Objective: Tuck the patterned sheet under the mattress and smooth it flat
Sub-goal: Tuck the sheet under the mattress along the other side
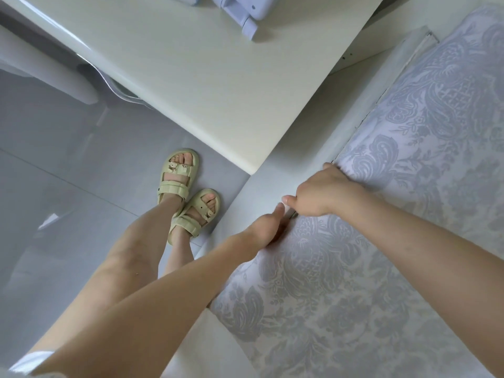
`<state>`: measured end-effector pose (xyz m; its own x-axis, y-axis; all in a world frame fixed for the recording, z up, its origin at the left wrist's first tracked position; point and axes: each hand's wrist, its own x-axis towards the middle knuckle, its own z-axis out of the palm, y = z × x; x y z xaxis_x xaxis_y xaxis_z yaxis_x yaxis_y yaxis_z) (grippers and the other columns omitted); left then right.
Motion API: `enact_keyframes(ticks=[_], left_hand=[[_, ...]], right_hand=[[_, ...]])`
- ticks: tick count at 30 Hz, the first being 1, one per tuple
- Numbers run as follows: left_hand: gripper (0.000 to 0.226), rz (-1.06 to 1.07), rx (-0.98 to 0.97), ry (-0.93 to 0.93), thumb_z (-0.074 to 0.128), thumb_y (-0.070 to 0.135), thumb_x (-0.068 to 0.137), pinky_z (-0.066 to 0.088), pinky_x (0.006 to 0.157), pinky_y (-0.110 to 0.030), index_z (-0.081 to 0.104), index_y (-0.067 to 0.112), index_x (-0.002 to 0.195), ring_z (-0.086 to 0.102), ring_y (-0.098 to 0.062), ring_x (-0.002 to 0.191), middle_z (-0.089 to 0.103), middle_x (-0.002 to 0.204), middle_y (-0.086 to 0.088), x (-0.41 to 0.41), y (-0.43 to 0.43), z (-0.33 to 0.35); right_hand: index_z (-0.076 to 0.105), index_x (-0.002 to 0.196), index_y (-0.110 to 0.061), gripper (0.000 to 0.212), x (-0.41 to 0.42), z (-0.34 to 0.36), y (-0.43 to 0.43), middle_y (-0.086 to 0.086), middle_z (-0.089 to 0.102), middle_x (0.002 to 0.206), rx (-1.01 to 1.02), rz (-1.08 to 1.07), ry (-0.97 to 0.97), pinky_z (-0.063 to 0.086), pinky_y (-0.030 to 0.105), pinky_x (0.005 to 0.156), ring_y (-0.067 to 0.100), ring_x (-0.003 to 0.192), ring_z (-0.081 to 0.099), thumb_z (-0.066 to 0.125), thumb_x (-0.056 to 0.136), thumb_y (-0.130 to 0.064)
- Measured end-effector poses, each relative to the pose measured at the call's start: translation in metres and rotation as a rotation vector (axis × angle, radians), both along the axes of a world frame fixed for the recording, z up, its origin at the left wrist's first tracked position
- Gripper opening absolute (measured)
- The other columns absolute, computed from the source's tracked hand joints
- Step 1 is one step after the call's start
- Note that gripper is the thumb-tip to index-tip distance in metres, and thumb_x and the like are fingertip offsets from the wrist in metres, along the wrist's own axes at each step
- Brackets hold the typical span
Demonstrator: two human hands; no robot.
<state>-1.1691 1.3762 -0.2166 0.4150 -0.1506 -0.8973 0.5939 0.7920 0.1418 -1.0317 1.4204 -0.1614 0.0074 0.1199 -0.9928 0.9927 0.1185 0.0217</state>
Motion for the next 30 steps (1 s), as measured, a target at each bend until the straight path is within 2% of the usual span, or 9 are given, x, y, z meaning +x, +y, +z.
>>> enact_keyframes(ticks=[4,7,11,15,19,21,25,28,30], left_hand=[[0.043,0.192,0.25,0.161,0.035,0.034,0.1,0.044,0.092,-0.02,0.071,0.015,0.085,0.062,-0.013,0.093,0.069,0.094,0.004,-0.052,-0.016,0.015],[0.044,-0.063,0.316,0.197,0.033,0.037,0.1,0.034,0.065,-0.005,0.07,0.012,0.099,0.051,-0.006,0.087,0.056,0.101,0.01,-0.091,-0.029,0.02],[0.046,-0.242,0.219,0.158,0.03,0.047,0.099,0.034,0.089,-0.023,0.06,0.018,0.12,0.05,-0.017,0.111,0.056,0.125,0.001,-0.109,-0.039,0.009],[0.037,-0.24,0.21,0.143,0.031,0.047,0.099,0.033,0.085,-0.023,0.056,0.02,0.108,0.05,-0.017,0.104,0.053,0.1,0.007,-0.116,-0.048,0.002],[0.033,-0.023,0.194,0.145,0.04,0.042,0.097,0.041,0.078,-0.017,0.06,0.015,0.099,0.054,-0.013,0.093,0.059,0.091,0.009,-0.126,-0.062,0.003],[0.031,0.06,0.14,0.121,0.043,0.04,0.097,0.045,0.091,-0.025,0.065,0.019,0.099,0.058,-0.013,0.095,0.065,0.096,0.008,-0.133,-0.072,0.001],[0.029,0.124,0.163,0.063,0.041,0.042,0.096,0.044,0.092,-0.026,0.066,0.027,0.095,0.058,-0.012,0.098,0.065,0.096,0.009,-0.143,-0.08,-0.005],[0.041,0.023,0.241,-0.002,0.031,0.068,0.077,0.036,0.107,-0.039,0.067,0.048,0.084,0.056,-0.018,0.114,0.067,0.11,0.004,-0.141,-0.078,-0.011],[0.044,-0.024,0.241,0.028,0.029,0.069,0.073,0.032,0.108,-0.045,0.064,0.042,0.072,0.053,-0.026,0.117,0.067,0.11,-0.004,-0.137,-0.081,-0.016]], right_hand=[[0.051,0.132,-0.018,0.063,-0.015,-0.014,0.0,0.007,0.048,0.14,-0.057,0.116,-0.099,0.021,0.042,0.108,0.025,0.132,0.037,0.01,0.099,-0.052],[0.049,0.133,-0.021,0.059,-0.033,-0.017,-0.012,0.008,0.051,0.137,-0.045,0.197,-0.141,0.023,0.048,0.109,0.027,0.129,0.041,0.009,0.1,-0.048],[0.067,0.1,-0.014,0.066,-0.029,-0.006,-0.037,0.006,0.069,0.103,0.347,0.062,-0.116,0.028,0.039,0.102,0.021,0.104,0.059,0.011,0.1,-0.048],[0.069,0.093,-0.018,0.063,-0.037,0.001,-0.038,0.002,0.071,0.09,0.651,-0.23,-0.075,0.03,0.035,0.1,0.022,0.095,0.062,0.014,0.095,-0.049],[0.054,0.071,-0.023,0.059,-0.076,0.01,-0.046,0.001,0.069,0.093,0.428,-0.197,0.046,0.027,0.036,0.102,0.019,0.1,0.056,0.009,0.097,-0.051],[0.055,0.076,-0.022,0.06,-0.087,0.008,-0.054,0.006,0.067,0.105,0.211,-0.149,0.037,0.023,0.038,0.104,0.02,0.109,0.053,0.008,0.098,-0.052],[0.064,0.108,-0.014,0.07,-0.095,-0.01,-0.05,0.009,0.061,0.123,0.119,-0.157,0.005,0.017,0.038,0.11,0.021,0.123,0.047,0.008,0.098,-0.054],[0.064,0.111,-0.016,0.071,-0.094,-0.014,-0.054,0.008,0.06,0.125,0.139,-0.125,-0.005,0.017,0.038,0.11,0.02,0.124,0.046,0.006,0.097,-0.056],[0.063,0.106,-0.018,0.071,-0.095,-0.013,-0.057,0.008,0.059,0.126,0.109,-0.126,-0.024,0.017,0.037,0.11,0.02,0.125,0.045,0.004,0.096,-0.056]])
